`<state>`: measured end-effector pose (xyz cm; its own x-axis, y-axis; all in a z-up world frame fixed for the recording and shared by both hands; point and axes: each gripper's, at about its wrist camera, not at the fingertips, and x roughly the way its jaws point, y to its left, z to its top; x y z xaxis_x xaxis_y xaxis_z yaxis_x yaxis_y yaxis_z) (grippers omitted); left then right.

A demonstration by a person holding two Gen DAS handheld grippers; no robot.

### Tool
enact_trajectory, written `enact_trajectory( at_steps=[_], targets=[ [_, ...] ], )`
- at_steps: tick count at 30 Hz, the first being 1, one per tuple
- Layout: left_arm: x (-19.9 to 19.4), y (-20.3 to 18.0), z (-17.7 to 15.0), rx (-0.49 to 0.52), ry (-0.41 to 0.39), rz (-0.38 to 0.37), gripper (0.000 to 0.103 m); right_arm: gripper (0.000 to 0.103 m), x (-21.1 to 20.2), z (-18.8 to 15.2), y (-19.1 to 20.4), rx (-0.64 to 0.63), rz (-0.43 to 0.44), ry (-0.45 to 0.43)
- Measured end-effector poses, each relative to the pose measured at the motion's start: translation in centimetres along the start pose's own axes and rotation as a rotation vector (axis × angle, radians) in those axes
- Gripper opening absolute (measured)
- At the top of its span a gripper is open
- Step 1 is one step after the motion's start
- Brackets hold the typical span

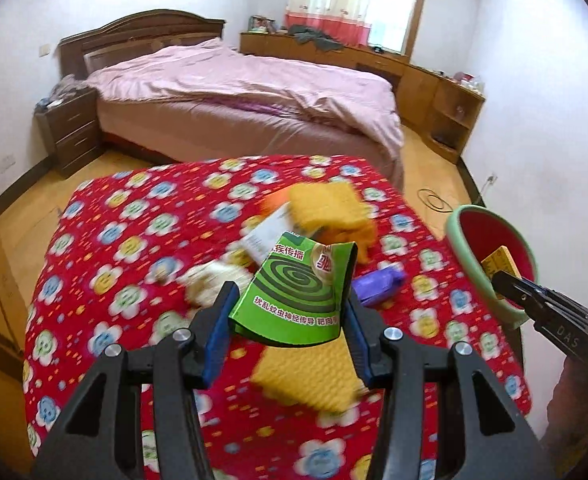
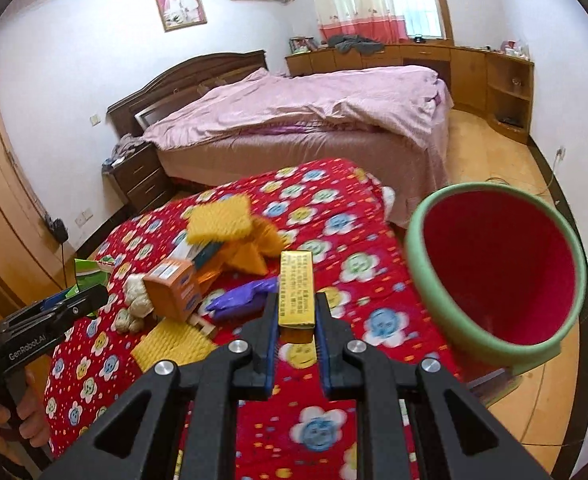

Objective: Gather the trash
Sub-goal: 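Carry both items over the red bucket and open both tools to drop them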

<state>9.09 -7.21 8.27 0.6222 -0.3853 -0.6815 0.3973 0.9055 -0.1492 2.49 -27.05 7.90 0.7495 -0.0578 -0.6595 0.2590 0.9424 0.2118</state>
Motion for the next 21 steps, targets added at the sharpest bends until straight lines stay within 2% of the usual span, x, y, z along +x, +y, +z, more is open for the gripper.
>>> enact_trajectory(
  at_steps=[12,21],
  targets=[
    [2.8,-9.7,3.6,0.090,0.030,-0.120,0.051,0.018,-2.9,1.7,-8.8,0.092,-0.104,-0.043],
    [6.7,-16.6,3.8,0.161,0.080,-0.189,0.051,0.018,-3.1,1.7,-15.8,0.165,-0.175,-0.036]
  ],
)
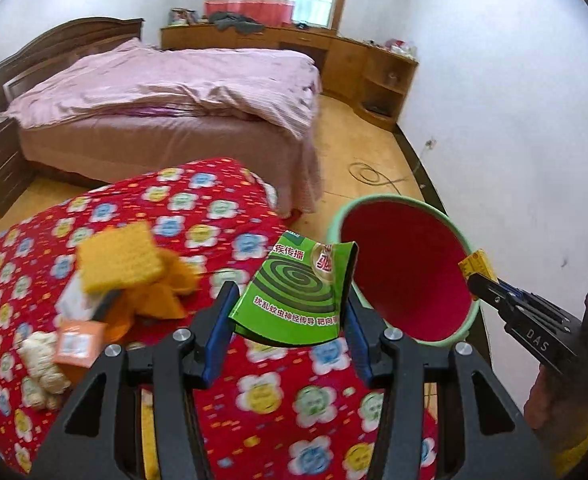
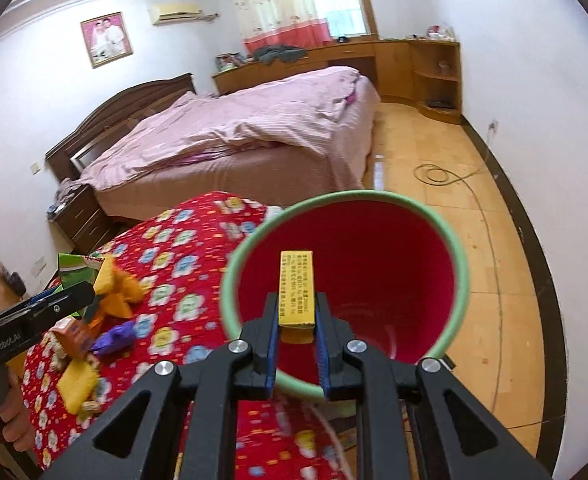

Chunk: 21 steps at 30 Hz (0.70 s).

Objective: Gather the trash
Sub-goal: 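Carry both items over the red bucket and open both tools to drop them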

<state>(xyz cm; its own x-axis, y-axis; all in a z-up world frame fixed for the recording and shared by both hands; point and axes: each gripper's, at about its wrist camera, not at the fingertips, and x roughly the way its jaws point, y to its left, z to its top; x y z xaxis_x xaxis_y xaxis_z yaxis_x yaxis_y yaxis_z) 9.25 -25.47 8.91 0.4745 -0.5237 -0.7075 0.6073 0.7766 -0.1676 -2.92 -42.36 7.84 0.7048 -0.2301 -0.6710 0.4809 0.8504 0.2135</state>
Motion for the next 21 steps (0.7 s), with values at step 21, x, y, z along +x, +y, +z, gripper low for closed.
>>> enact_trajectory(
  at_steps=[21],
  targets=[
    [10.7,-7.4,0.3,0.133,0.093,-0.044,0.051,0.018,5.9,0.2,-8.5,0.079,-0.084,0.093]
  ],
)
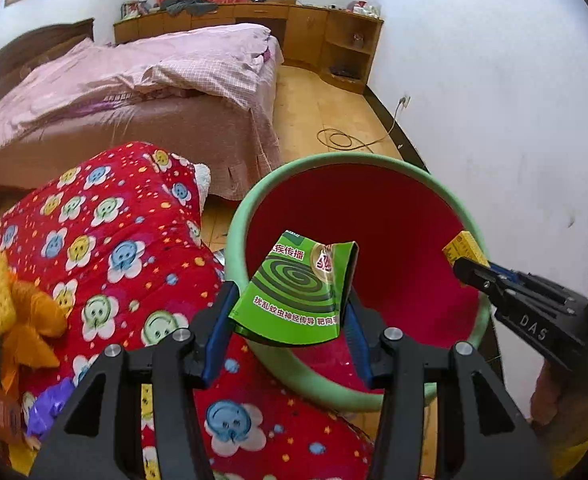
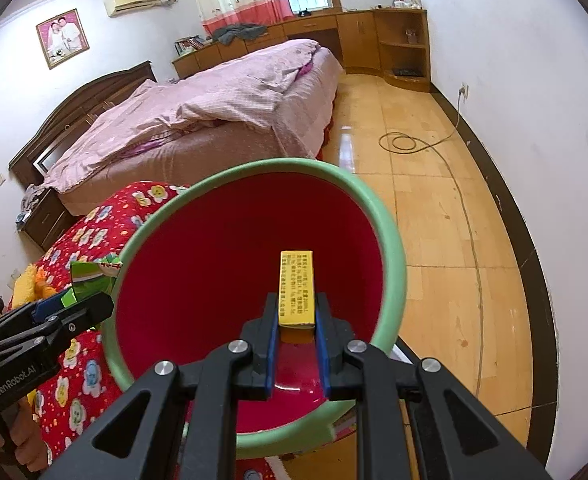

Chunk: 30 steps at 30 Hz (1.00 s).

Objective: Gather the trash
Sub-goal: 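Carry both items over the red bucket and open both tools to drop them, then withdraw both open tools from the bucket back toward the bedspread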

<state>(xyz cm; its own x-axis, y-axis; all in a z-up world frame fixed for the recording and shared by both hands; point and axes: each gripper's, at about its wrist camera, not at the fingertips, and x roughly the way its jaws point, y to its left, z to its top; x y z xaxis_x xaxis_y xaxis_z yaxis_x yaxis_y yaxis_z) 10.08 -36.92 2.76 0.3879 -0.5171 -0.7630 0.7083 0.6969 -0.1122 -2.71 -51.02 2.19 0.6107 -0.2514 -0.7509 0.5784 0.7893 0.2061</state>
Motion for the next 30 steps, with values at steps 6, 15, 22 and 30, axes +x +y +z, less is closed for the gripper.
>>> enact_trajectory(
  at_steps=[6,15,22,30],
  targets=[
    [1.0,-0.9,-0.2,0.055,0.001,0.027,0.052,0.018,1.1,0.0,-0.8,0.023,-0.010,0.019],
    [0.7,-1.3,-0.3,0.056,-0.008,-0.010,0.052,0.019,1.6,0.0,-1.2,0.036,-0.016,0.030],
    [0.9,-0.7,0.2,0.037,-0.011,-0.039,0.052,0.025,0.5,-0.1,-1.0,0.042,0.004,0.000],
    [0.8,-1.2,0.3,0.060,-0.013,-0.066,0.058,0.029,-1.2,-0.2,-1.1,0.063,0.027,-0.041]
  ],
)
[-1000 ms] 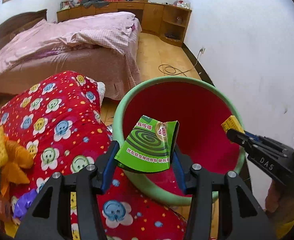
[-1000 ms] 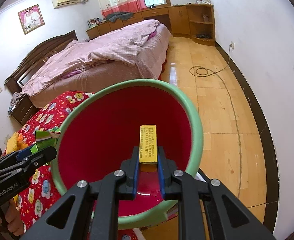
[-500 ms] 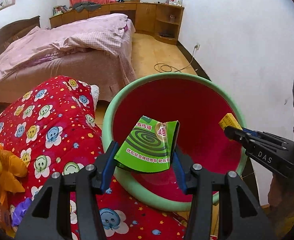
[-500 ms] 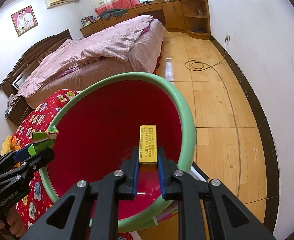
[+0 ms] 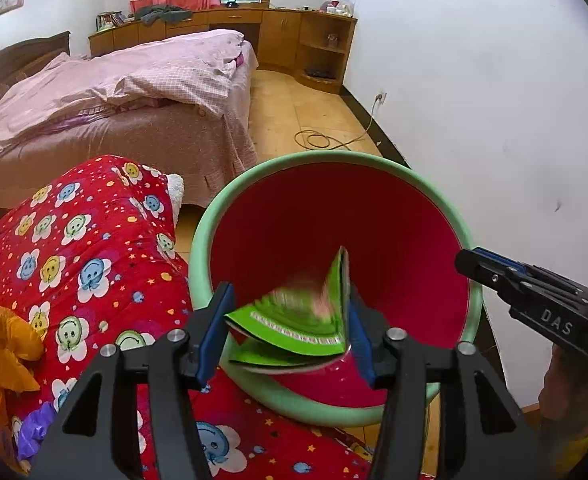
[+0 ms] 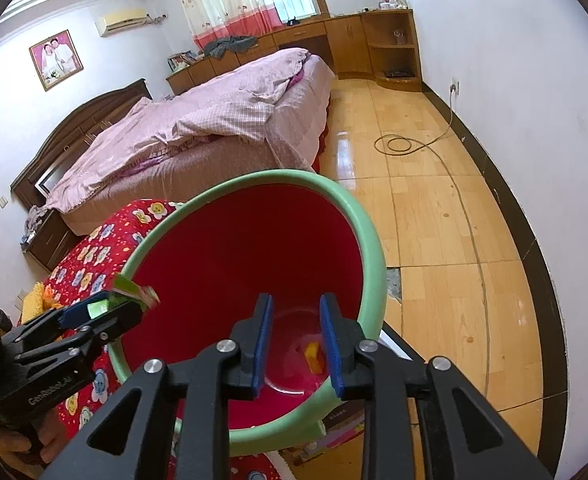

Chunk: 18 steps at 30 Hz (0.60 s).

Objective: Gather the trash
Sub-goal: 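Withdraw both open tools from the bucket back toward the bedspread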

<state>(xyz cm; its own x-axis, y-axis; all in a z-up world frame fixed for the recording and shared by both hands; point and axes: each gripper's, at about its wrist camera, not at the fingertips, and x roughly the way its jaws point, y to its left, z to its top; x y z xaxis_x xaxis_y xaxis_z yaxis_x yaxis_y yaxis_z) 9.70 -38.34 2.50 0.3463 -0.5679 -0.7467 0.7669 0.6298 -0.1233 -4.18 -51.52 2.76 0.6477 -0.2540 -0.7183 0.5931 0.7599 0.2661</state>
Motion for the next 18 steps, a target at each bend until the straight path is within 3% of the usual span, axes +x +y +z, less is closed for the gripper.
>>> enact_trajectory(
  at_steps=[8,18],
  targets=[
    [-0.9,0.2,-0.3,-0.018,0.006,0.011,0.059,0.035,-1.1,-0.4,0.6,0.012,0.019,-0.010],
    [-4.3,2.3,-1.5,-0.112,-0.014,0.009,0.059,0.052,-3.8,-1.5,2.0,0.007,0.040,-0.039]
  ],
)
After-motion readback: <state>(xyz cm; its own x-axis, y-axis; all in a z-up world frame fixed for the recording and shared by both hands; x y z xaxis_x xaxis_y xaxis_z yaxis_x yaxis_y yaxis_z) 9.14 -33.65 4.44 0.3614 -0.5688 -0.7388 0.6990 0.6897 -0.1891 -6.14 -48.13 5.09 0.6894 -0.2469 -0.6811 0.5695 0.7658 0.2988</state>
